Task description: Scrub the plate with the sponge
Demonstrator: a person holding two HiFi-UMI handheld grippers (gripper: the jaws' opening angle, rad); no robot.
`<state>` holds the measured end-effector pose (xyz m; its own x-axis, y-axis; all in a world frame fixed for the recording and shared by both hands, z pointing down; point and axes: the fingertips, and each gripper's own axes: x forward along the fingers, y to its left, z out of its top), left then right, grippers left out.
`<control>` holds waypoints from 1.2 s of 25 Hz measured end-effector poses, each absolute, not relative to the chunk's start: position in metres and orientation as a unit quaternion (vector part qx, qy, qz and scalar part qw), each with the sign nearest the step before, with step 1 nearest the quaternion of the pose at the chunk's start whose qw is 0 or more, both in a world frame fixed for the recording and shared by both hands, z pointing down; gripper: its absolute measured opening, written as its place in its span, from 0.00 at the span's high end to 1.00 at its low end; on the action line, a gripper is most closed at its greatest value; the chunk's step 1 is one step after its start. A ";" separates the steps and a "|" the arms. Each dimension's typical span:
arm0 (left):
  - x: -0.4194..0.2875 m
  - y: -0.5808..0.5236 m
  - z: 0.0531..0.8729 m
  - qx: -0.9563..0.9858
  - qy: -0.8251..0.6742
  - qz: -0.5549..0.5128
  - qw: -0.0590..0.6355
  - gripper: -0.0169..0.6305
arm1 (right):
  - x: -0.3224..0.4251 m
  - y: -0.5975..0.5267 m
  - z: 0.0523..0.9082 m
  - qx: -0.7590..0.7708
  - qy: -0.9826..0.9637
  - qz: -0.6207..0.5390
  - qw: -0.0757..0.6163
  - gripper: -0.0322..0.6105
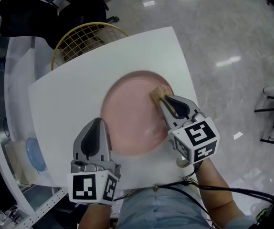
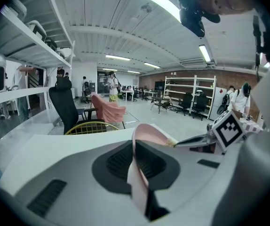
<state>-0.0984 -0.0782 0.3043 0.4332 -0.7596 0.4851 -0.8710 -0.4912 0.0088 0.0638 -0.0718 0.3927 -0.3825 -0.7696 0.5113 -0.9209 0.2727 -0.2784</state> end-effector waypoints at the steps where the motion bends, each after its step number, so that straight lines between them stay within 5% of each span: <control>1: -0.098 -0.078 0.304 0.837 -0.487 0.213 0.131 0.94 | 0.063 -0.075 0.392 0.538 -0.786 0.270 0.139 0.87; 30: -0.104 -0.080 0.305 0.842 -0.482 0.184 0.154 0.94 | -0.010 -0.126 0.342 0.497 -0.838 0.181 0.129 0.87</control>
<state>-0.1040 -0.0805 0.3046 0.4668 -0.7560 0.4589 -0.8693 -0.4876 0.0811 -0.0100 -0.1259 0.3425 -0.4719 -0.7874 0.3966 -0.8809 0.4393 -0.1759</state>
